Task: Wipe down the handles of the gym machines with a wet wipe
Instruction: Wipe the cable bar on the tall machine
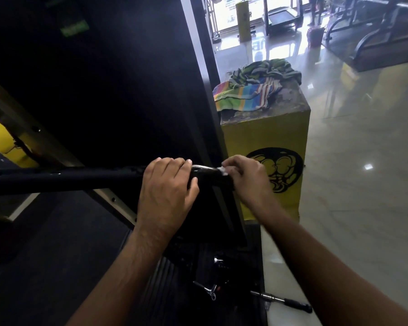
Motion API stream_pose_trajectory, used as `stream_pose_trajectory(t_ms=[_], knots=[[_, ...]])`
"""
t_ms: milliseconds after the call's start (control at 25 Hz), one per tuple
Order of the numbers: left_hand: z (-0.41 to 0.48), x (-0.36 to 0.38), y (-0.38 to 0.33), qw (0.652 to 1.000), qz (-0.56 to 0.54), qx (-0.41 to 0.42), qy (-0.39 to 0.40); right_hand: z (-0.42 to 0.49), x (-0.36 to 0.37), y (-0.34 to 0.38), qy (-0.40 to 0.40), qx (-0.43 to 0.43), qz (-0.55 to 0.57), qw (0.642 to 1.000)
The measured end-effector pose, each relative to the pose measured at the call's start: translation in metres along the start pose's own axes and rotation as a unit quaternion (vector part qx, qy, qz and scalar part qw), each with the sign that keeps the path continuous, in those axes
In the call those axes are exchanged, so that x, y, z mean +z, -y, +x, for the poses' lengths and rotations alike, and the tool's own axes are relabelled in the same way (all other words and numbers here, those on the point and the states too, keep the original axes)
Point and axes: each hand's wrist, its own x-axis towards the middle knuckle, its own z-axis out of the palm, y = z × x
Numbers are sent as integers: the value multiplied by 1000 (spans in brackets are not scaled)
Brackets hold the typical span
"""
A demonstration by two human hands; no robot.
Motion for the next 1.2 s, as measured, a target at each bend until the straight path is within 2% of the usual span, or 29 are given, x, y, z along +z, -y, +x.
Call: stream_pose_trajectory(t_ms=[80,120,160,200,240,280,360,440,520,600,720,880,1040,1080,1120,1160,1200], knots=[[6,1,-2,1000,-2,-8,-2,-28,13,12,-104,-29,87,990],[9,2,-2,1000,-6,-12,-1,-39,20,18,-144,34,217,965],[11,2,-2,1000,-12,-14,-1,-43,26,26,-163,139,384,898],[11,3,-2,1000,-17,-18,-3,-43,31,33,-155,250,550,782],[12,4,-1,999,-22,-22,-6,-40,36,36,-139,325,653,670],[12,4,0,999,-23,-25,-5,-37,40,40,-134,366,706,591],[9,5,1,999,-24,-26,-1,-36,42,50,-144,404,753,500],[10,6,2,999,-24,-29,-1,-33,46,55,-153,403,785,444],[10,7,1,999,-17,-28,2,-35,55,64,-115,409,794,435],[14,6,2,1000,-10,-23,-3,-37,65,77,-44,422,781,459],[20,5,2,1000,-5,-18,-2,-29,65,75,-19,444,757,479],[21,7,4,1000,1,1,-7,-14,61,50,-107,413,788,444],[22,8,3,1000,1,8,-21,-12,55,44,-159,403,790,434],[21,8,3,1000,0,12,-24,-12,52,43,-190,401,773,453],[20,8,2,1000,-1,13,-27,-14,52,39,-227,397,739,496],[19,8,2,999,-3,12,-32,-19,53,37,-257,389,684,562],[18,8,1,999,-5,8,-39,-24,55,36,-280,367,606,648]])
